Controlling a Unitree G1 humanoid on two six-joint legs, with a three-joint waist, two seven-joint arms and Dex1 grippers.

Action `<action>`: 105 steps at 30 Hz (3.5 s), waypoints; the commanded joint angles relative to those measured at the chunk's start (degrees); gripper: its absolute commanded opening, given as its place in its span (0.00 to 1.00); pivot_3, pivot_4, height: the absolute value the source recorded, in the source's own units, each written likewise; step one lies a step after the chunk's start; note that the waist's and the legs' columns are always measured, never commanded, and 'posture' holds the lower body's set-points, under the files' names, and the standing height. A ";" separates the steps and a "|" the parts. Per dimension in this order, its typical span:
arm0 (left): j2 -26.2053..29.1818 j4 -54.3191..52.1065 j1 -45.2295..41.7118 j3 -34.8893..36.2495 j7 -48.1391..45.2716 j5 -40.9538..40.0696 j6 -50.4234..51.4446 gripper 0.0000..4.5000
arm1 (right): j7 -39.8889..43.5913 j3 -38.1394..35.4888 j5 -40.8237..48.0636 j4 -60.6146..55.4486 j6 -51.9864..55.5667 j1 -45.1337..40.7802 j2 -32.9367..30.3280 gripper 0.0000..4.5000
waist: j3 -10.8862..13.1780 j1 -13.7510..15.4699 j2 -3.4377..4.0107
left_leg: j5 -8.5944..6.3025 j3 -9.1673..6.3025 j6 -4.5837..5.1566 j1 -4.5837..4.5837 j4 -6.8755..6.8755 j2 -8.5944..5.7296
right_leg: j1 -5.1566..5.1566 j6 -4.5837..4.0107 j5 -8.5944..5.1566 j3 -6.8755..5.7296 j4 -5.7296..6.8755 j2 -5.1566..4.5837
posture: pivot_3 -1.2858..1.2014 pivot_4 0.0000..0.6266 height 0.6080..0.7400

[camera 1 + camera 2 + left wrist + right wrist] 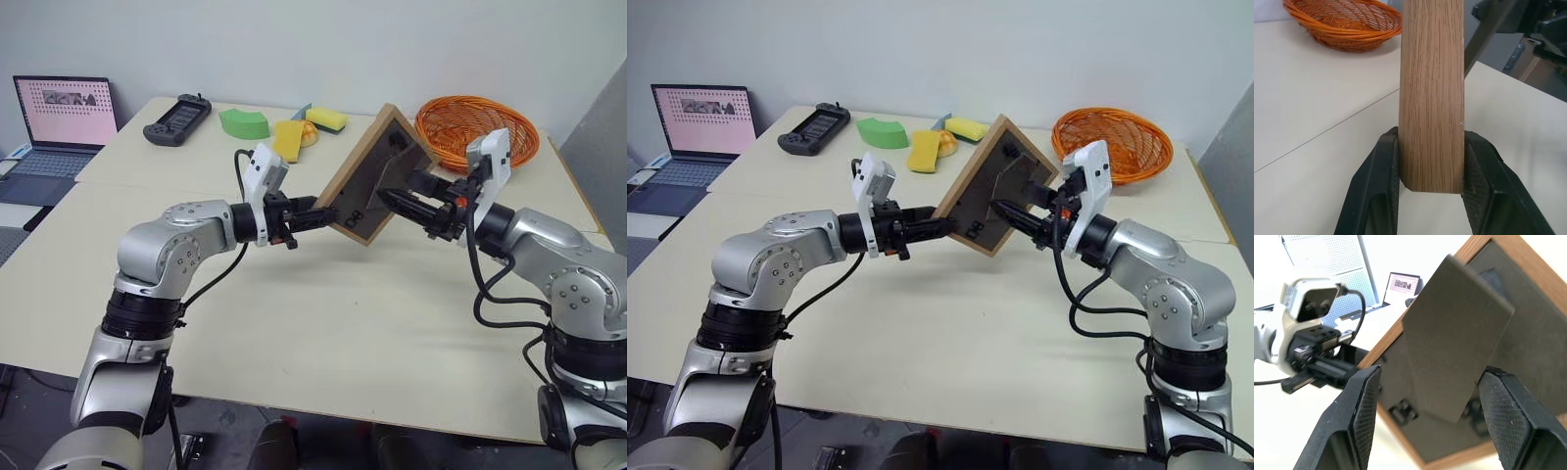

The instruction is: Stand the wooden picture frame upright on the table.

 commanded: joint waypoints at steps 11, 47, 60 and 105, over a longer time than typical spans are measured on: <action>-2.92 -1.41 -3.51 3.75 -0.14 -0.58 0.50 0.30 | -1.14 -0.23 -1.06 -2.26 -2.45 0.72 -2.37 0.70 | 0.00 -0.02 0.00 | 0.01 0.00 0.01 0.00 0.01 -0.01 | 0.00 0.00 0.00 0.00 0.01 0.00 | 0.52 0.24 1.00; -8.79 5.40 -2.40 24.91 30.31 -34.25 45.20 0.30 | -23.01 14.30 -80.78 37.30 -102.11 11.50 -18.89 0.70 | 0.00 -0.05 -0.01 | 0.19 0.01 -0.30 0.10 0.19 -0.03 | 0.10 0.00 0.00 0.01 0.20 -0.09 | 0.52 0.24 1.00; -1.14 8.17 1.76 14.11 58.97 -74.38 34.94 0.30 | -37.81 17.81 -92.22 45.44 -106.15 7.68 -17.32 0.70 | 0.00 -0.38 -0.01 | 0.18 0.02 -0.30 0.16 0.77 -0.20 | 0.08 0.00 0.00 0.02 0.95 -0.33 | 0.52 0.24 1.00; -0.58 2.35 7.17 10.56 58.81 -75.49 29.20 0.30 | -49.75 27.21 -98.71 53.54 -110.04 -5.92 -14.87 0.70 | -0.01 -0.60 -0.01 | 0.17 -0.81 -0.27 0.17 0.84 -0.72 | 0.41 -0.01 0.00 -0.55 0.97 -0.58 | 0.52 0.24 1.00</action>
